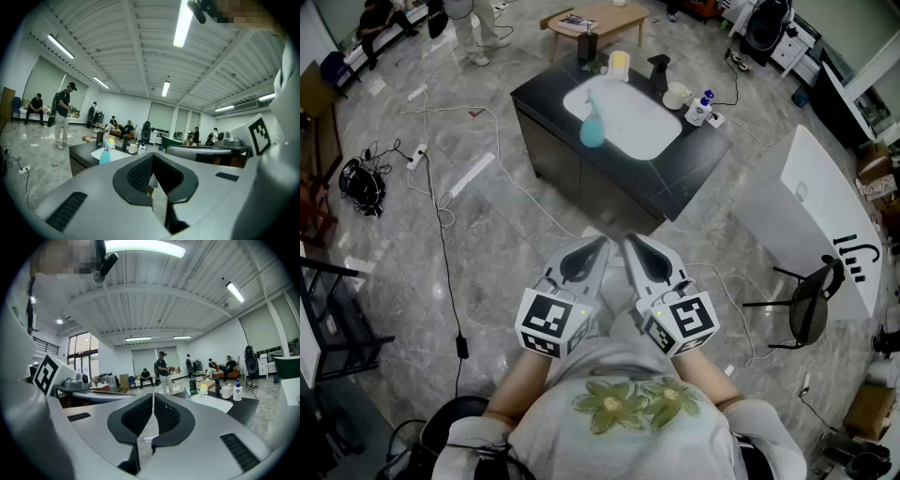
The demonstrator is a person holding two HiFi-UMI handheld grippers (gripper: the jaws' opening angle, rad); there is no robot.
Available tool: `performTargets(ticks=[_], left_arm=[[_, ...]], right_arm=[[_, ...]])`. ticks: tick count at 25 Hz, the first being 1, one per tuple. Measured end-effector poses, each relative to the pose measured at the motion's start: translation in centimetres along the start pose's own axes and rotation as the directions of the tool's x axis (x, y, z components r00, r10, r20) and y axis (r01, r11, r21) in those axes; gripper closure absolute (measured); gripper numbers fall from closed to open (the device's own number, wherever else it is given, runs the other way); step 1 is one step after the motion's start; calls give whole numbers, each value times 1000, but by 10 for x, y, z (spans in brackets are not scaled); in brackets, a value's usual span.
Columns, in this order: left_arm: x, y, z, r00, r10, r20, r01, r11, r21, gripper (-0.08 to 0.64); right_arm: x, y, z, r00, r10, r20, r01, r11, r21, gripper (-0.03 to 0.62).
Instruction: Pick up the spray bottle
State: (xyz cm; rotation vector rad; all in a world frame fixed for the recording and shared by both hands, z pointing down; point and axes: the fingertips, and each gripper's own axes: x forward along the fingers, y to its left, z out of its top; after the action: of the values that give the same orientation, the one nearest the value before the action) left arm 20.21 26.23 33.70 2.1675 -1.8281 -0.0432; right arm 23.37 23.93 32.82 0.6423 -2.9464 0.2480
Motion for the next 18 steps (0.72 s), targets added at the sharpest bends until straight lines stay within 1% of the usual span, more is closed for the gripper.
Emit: performTargets(ticks=[4, 7, 11, 18], left_arm=[[-8, 5, -3, 1000, 19, 0, -19, 1000, 2, 551], [-9, 7, -5, 1000, 28, 2, -28, 1000, -8, 551], [-10, 14, -6, 999, 46, -4, -46, 999, -19, 551], [-12, 44, -5, 995, 99, -5, -99, 994, -43, 551]], right_arm=[[-2, 6, -2, 1000, 8, 10, -8, 1000, 13, 563], [0, 8, -4, 1000, 29, 4, -29, 999, 21, 563], [4, 7, -1, 999, 49, 21, -50, 998, 30, 561], [22, -1, -5, 999, 41, -18, -41, 999, 28, 561]])
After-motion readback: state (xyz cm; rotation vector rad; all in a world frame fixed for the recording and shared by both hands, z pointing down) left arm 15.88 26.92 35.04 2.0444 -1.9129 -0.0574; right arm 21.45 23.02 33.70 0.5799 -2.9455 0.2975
